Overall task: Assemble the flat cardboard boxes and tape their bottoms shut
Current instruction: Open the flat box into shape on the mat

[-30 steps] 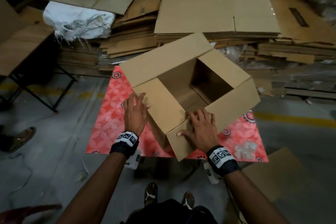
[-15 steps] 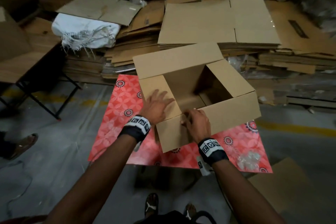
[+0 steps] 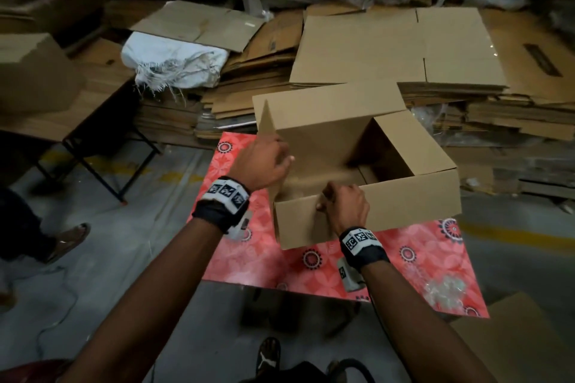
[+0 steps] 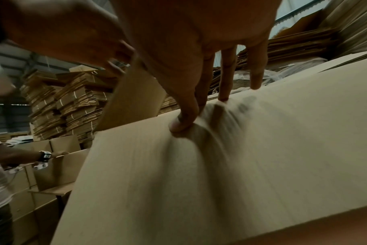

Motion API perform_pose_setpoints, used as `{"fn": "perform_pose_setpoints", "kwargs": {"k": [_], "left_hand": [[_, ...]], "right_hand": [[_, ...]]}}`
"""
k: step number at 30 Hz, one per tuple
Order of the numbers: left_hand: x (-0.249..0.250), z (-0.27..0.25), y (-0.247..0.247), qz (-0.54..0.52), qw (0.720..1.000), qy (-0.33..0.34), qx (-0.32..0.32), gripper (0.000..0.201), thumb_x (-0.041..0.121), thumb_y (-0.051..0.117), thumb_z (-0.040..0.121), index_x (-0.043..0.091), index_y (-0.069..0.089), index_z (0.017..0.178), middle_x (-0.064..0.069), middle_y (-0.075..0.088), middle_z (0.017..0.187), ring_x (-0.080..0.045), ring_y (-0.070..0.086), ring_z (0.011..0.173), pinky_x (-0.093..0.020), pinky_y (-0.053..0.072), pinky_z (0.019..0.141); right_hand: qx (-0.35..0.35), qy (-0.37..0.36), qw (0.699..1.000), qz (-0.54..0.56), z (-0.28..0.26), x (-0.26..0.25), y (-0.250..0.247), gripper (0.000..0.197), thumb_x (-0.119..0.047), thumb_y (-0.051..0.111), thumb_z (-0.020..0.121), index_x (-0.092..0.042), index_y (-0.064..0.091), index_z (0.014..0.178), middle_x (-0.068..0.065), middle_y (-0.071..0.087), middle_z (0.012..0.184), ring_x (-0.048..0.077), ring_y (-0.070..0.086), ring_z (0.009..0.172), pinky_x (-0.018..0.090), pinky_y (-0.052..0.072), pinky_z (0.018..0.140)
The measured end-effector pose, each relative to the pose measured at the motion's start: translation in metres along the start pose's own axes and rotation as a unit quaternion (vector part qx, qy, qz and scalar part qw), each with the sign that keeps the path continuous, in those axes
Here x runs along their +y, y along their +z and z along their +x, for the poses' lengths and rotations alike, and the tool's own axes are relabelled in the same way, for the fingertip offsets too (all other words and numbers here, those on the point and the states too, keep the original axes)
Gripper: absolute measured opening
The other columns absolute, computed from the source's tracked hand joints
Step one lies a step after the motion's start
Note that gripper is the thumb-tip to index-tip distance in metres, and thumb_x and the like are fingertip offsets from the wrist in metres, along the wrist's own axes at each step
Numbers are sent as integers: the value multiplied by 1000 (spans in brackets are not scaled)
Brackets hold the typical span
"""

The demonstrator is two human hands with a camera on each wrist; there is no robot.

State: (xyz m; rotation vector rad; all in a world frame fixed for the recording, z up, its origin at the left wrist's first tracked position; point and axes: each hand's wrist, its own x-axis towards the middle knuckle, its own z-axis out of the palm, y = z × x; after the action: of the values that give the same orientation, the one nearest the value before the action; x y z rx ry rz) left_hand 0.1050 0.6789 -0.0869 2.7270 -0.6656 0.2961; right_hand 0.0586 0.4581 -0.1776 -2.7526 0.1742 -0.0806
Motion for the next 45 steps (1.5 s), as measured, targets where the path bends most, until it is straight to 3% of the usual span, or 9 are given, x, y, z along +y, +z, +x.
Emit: {"fn": "perform_pose_setpoints", "kwargs": {"k": [3,7,13,21,26,32,36,39,45], "left_hand": [[-33,-26,-6,26,994,-90,52,17,28,64,89,12,65,83,-9,63,93,-32,63,89,-44,52,78],[-59,-59,20,133,971,-192,-42,34,33,63,85,11,67,111,-15,65,109,-38,53,120,-59,32,112],[-56,-66,68,-9,955,-257,-144,74,67,44,81,12,48,131,-24,56,123,-45,52,117,-53,46,98],[-50,-50,103,-40,960,-243,-136,57,44,65,94,5,35,124,-31,56,119,-49,55,114,-53,50,94],[-84,-41,94,-82,964,-214,-133,48,31,65,98,4,34,122,-29,59,113,-49,61,103,-43,45,74],[-88,-32,80,164,960,-192,-123,73,31,68,89,14,34,151,-19,36,154,-41,32,143,-60,26,114],[-45,-18,97,146,977,-75,-137,76,17,64,79,19,39,151,-15,36,157,-35,23,152,-65,9,120],[3,-4,118,69,988,0,-141,61,20,53,88,17,42,148,-8,50,144,-31,36,143,-58,17,121],[82,34,154,32,982,55,-180,49,31,47,98,10,46,143,-15,51,144,-34,38,140,-52,23,119]], "right_hand": [[6,-13,1000,8,6,-5,1,25,-37,80,79,-23,68,96,7,69,94,32,58,102,36,43,72],[8,-34,999,2,13,-19,3,19,-33,76,84,-22,63,92,5,67,95,31,56,104,37,42,70],[0,-41,999,-9,25,-35,15,22,-34,77,82,-23,62,93,2,68,99,30,55,106,35,40,69],[9,-23,1000,10,36,-37,24,23,-34,80,79,-24,62,90,-2,68,97,28,55,104,33,36,68],[14,-35,999,13,36,-55,34,20,-37,74,83,-23,62,92,-2,69,98,28,55,106,33,36,67],[-15,-59,996,64,45,-45,25,28,-38,74,88,-28,72,115,-1,75,112,25,67,108,35,53,80],[22,-30,998,50,39,-13,11,18,-38,69,92,-25,74,103,4,74,105,28,67,101,38,54,75],[35,-31,998,-34,37,13,-6,16,-36,63,95,-24,73,99,6,73,97,32,67,97,36,51,73],[-9,-7,985,-175,55,83,-37,36,-46,49,100,-19,72,100,8,72,109,31,54,120,51,32,110]]}}
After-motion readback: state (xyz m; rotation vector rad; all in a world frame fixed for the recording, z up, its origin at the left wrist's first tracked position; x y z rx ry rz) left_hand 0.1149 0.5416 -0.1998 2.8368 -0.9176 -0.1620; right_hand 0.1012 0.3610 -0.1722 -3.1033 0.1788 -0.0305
